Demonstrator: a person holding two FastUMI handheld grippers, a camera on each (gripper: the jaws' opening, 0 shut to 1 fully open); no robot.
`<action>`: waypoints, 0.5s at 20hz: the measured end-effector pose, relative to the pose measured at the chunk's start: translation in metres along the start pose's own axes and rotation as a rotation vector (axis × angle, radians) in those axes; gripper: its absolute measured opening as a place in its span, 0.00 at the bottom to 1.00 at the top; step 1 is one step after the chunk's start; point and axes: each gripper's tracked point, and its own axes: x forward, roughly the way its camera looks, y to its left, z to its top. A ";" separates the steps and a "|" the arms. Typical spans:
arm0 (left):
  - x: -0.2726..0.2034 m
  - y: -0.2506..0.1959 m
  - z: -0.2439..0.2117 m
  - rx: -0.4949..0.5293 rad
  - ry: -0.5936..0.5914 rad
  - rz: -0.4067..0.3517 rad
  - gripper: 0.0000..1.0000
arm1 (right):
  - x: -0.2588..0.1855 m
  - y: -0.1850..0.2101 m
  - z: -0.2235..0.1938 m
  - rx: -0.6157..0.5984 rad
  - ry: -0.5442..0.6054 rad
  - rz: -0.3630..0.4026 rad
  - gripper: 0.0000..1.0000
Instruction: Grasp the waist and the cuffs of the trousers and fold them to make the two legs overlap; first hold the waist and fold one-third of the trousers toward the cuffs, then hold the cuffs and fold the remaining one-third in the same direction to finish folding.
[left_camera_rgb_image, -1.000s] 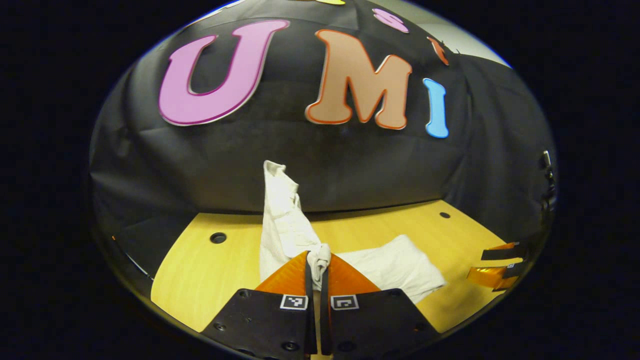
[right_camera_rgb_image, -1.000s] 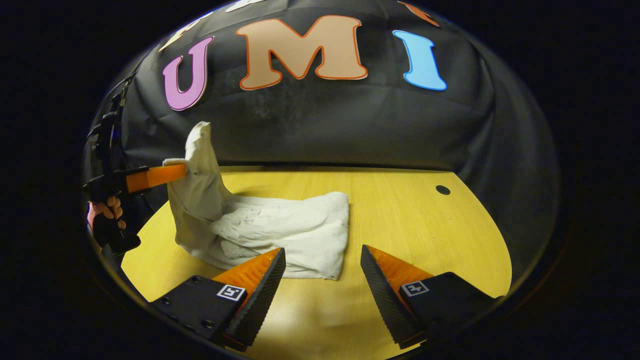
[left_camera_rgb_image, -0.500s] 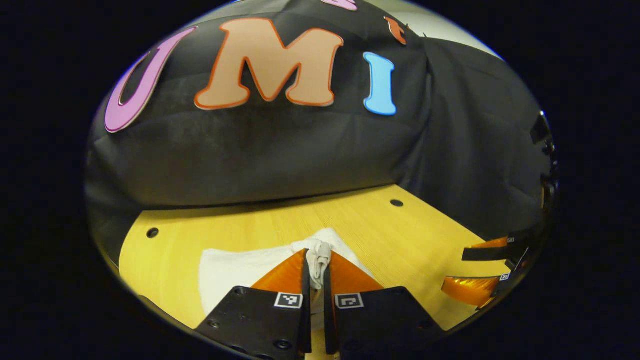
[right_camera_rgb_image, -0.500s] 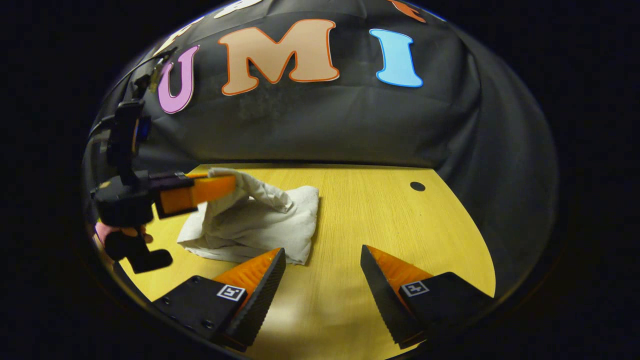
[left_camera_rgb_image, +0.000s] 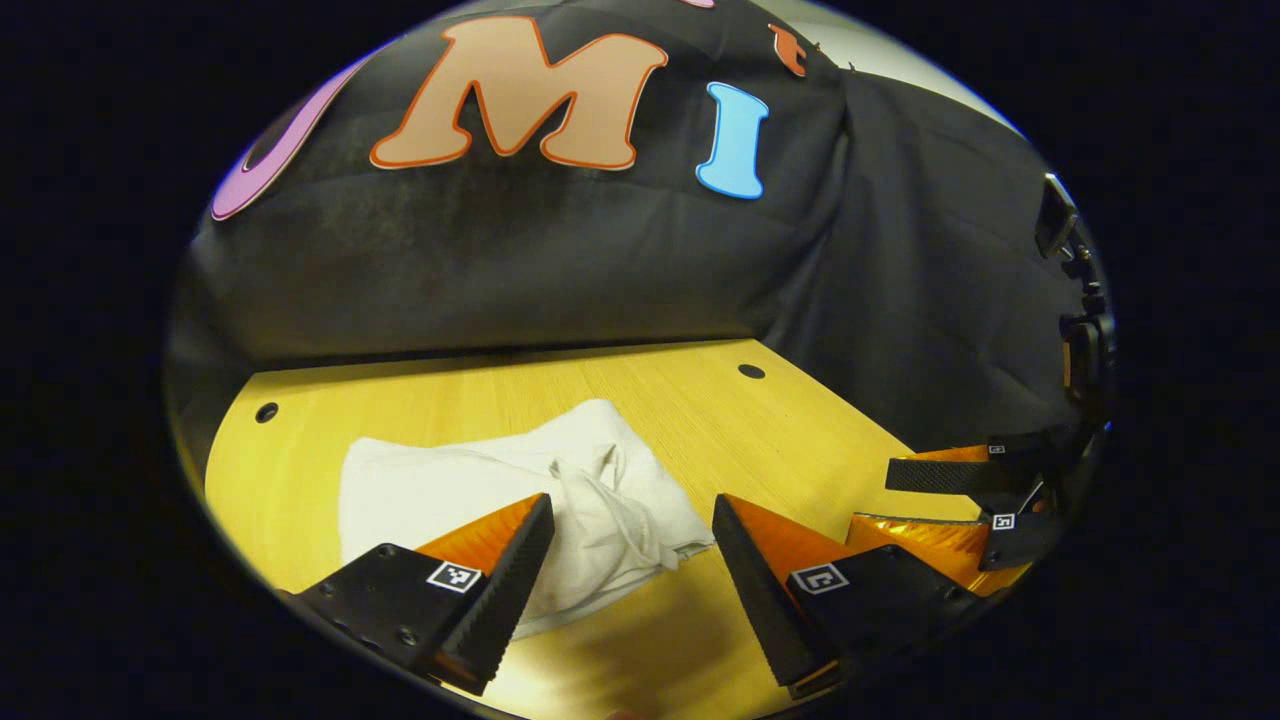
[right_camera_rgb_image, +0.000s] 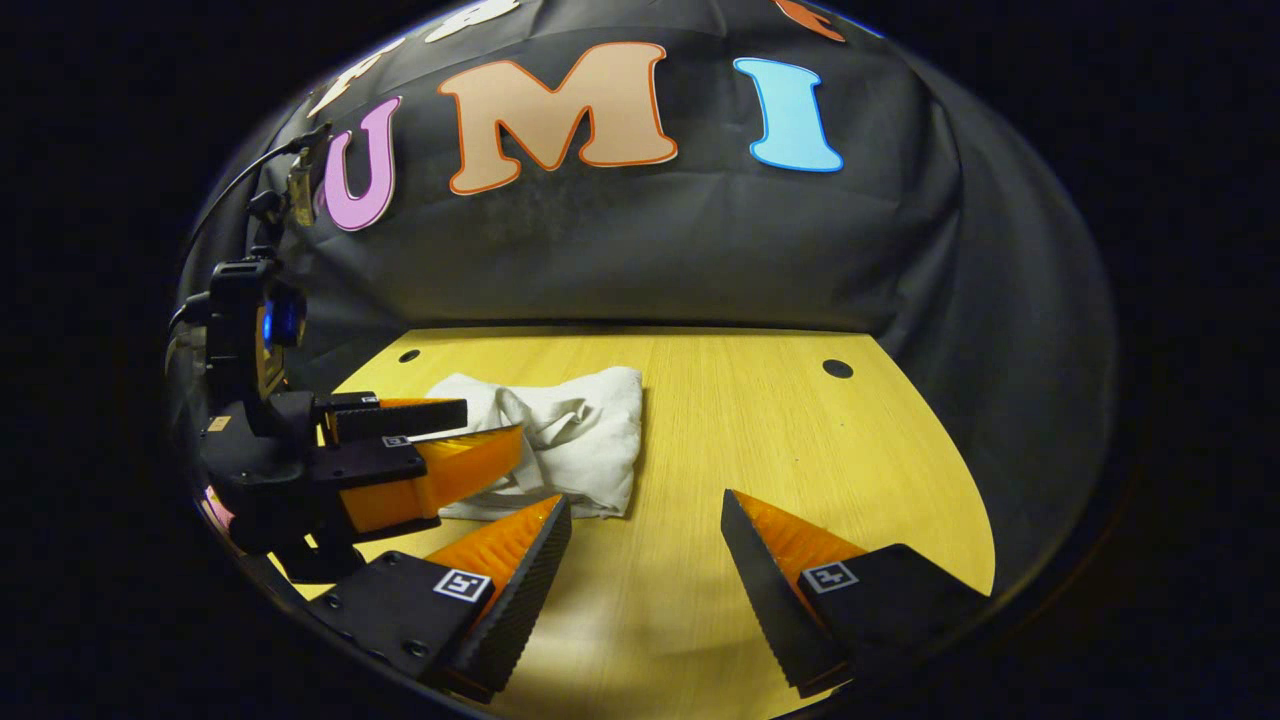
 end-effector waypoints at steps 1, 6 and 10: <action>-0.008 0.007 0.003 0.006 -0.008 0.015 0.95 | -0.001 0.005 0.002 0.001 -0.009 0.006 0.97; -0.057 0.045 0.014 0.018 -0.033 0.091 0.96 | -0.011 0.026 0.016 0.019 -0.061 0.021 0.93; -0.093 0.071 0.011 0.005 -0.044 0.134 0.96 | -0.024 0.039 0.027 0.056 -0.121 0.017 0.92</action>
